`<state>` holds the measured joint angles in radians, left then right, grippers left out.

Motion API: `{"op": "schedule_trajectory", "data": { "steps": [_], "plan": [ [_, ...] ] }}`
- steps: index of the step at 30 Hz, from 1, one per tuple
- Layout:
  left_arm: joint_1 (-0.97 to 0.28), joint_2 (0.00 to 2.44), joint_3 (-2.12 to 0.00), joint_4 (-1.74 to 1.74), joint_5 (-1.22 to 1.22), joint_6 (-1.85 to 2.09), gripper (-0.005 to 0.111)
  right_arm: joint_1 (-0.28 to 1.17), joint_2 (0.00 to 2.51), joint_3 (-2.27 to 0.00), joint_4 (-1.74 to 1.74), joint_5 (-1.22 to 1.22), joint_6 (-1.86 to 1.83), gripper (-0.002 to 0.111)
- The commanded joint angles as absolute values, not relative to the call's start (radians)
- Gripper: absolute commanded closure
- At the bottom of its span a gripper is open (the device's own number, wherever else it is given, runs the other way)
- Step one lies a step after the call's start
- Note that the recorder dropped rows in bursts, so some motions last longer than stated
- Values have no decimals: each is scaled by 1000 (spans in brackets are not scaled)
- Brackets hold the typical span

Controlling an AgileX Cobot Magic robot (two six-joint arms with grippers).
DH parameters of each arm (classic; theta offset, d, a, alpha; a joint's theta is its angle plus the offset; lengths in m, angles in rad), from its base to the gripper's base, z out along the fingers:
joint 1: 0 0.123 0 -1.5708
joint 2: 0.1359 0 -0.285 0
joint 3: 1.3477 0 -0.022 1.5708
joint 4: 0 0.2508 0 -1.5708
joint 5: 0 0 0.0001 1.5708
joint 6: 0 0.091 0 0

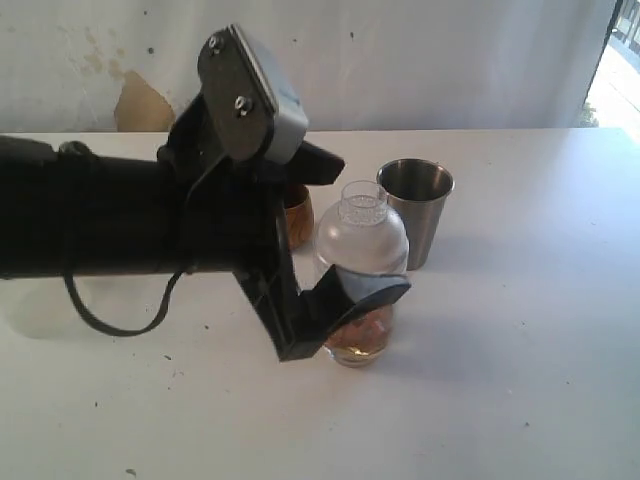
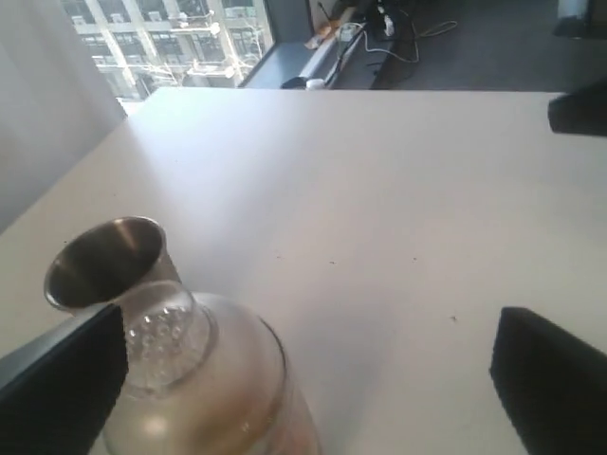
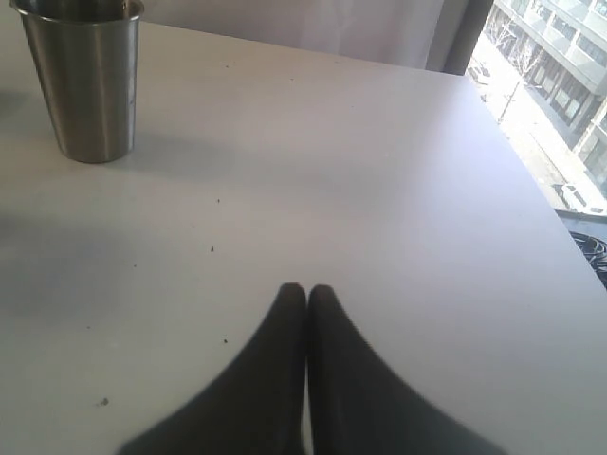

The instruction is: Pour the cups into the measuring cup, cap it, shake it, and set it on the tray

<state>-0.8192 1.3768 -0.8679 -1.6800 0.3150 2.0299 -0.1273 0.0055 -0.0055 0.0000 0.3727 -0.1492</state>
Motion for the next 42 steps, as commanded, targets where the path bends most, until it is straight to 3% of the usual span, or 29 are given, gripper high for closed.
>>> {"op": "schedule_trajectory", "data": {
  "steps": [1, 14, 42],
  "plan": [
    [-745, 1374, -789, -1744, 407, 2110, 2, -130, 0, 0, 0, 368, -154, 108],
    [-474, 1437, -757, -1744, 621, 2117, 2, -130, 0, 0, 0, 368, -154, 108],
    [-470, 1896, -955, -1737, 832, 2117, 2, -130, 0, 0, 0, 368, -154, 108]
  ]
}}
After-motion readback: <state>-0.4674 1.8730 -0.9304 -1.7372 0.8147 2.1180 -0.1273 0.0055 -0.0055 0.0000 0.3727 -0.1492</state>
